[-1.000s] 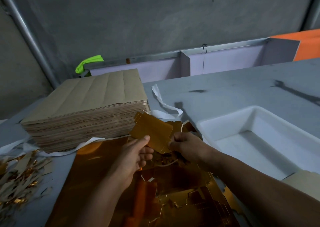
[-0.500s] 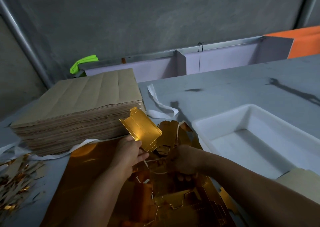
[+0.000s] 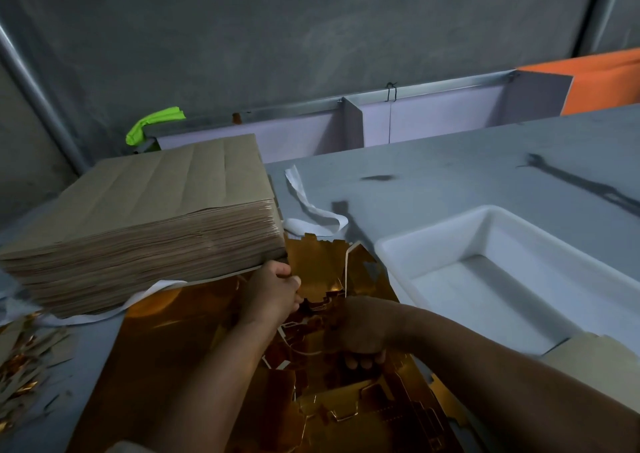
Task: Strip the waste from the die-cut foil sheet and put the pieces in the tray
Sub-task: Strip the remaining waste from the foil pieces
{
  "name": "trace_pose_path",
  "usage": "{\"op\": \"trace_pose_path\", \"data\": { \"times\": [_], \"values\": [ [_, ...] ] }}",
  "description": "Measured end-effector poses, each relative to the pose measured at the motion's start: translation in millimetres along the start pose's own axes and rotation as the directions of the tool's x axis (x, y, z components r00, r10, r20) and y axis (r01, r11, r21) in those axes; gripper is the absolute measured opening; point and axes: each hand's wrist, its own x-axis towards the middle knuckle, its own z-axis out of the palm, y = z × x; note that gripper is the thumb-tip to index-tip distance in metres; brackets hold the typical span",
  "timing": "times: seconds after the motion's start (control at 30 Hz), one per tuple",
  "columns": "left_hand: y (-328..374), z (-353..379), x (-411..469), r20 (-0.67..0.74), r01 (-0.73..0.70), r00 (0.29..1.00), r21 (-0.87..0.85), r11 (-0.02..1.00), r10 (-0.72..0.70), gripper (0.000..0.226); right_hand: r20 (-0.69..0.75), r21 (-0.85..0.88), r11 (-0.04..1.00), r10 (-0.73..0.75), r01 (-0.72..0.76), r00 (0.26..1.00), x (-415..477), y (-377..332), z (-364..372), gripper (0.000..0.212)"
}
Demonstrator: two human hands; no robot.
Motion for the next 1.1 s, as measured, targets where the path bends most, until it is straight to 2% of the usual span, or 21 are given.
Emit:
{"op": "trace_pose_path", "data": {
  "times": [0.57, 0.67, 0.87, 1.1],
  "values": [
    [-0.6, 2.0, 0.4, 0.010, -0.057, 0.998, 0.165, 0.985, 0.056, 0.034, 0.007, 0.028, 1.000, 0.003, -0.003, 1.000, 1.7, -0.4, -0.1, 0.037],
    [-2.4, -4.7, -1.4, 0.001, -0.051, 0.999, 0.131, 0.990, 0.051, 0.034, 0.001, 0.024, 1.000, -0.002, 0.002, 1.000, 2.1, 0.7, 0.6, 0.038],
    [-13.9, -23.9, -6.3, -0.019, -0.007, 1.000, 0.054, 0.999, 0.008, 0.019, -0.008, 0.023, 0.999, -0.032, 0.032, 0.999, 3.5, 2.3, 1.4, 0.030],
    [-38.5, -63.1, -17.3, -0.087, 0.049, 0.995, -0.017, 0.999, -0.050, 0.010, -0.013, 0.014, 0.999, -0.042, 0.042, 0.999, 7.1, 4.7, 2.5, 0.042]
  ]
}}
